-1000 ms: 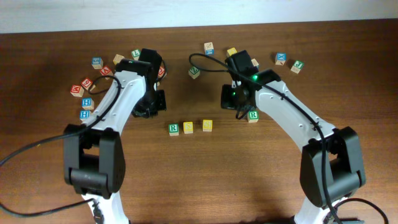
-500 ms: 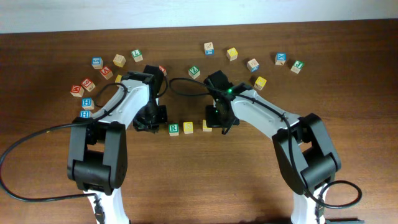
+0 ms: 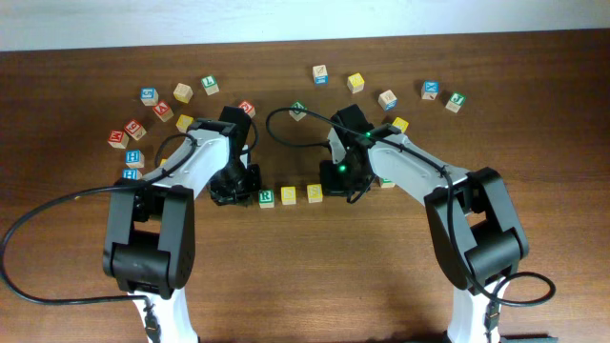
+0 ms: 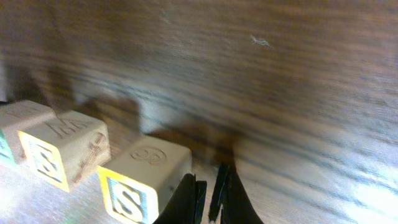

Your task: Spell out RSS

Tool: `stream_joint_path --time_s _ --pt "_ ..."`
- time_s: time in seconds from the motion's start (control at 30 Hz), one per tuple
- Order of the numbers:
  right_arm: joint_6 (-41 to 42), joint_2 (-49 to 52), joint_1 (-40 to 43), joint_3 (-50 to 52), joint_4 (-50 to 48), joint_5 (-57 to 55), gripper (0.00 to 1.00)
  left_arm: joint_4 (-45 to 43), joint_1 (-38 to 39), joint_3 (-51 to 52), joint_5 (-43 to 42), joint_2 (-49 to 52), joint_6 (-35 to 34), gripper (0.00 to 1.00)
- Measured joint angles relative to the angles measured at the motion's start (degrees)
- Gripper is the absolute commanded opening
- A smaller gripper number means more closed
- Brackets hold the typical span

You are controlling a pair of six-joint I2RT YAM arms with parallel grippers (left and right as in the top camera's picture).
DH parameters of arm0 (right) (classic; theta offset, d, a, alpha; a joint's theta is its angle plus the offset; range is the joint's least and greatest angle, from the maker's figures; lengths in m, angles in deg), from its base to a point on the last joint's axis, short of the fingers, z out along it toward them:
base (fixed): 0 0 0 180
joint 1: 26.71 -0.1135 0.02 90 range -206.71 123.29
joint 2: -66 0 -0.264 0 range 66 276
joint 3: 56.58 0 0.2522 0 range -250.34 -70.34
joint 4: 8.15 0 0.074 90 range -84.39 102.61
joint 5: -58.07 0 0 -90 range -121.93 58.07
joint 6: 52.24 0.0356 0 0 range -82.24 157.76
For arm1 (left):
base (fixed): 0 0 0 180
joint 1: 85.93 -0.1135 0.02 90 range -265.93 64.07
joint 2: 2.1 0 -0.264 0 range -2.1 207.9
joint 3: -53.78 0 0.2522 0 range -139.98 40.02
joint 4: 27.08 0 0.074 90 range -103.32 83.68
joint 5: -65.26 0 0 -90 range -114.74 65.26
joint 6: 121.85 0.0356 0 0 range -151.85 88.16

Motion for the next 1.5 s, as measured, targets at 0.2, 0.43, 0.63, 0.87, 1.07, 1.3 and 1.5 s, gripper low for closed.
stream_joint_path --time_s 0.2,0.43,0.63,0.87,1.07,1.3,1.5 --pt "0.17 -0.02 0.0 1.49 -3.61 4.28 0.04 -1.42 0.37 0.15 -2.71 0.0 0.0 0.0" --pt "2.73 -0.02 0.0 1.7 -3.61 5.35 0.04 -2.4 2.47 0.31 -3.89 0.0 0.0 0.0" --pt "3.13 0.0 -2.12 2.03 -6.62 5.44 0.04 -3.76 2.64 0.33 -4.22 0.0 0.0 0.0" --pt "3.15 0.0 -3.1 2.03 -6.73 4.17 0.04 -3.98 3.02 0.33 -3.1 0.0 0.0 0.0" --pt "3.17 0.0 -3.06 2.03 -6.38 4.17 0.04 -4.72 3.02 0.33 -3.19 0.0 0.46 0.0" --pt "3.15 0.0 -2.23 2.03 -6.38 4.28 0.04 -5.4 3.02 0.33 -4.09 0.0 0.87 0.0" --pt "3.19 0.0 -2.19 2.03 -6.6 4.24 0.04 -4.81 3.08 0.33 -4.46 0.0 0.87 0.0"
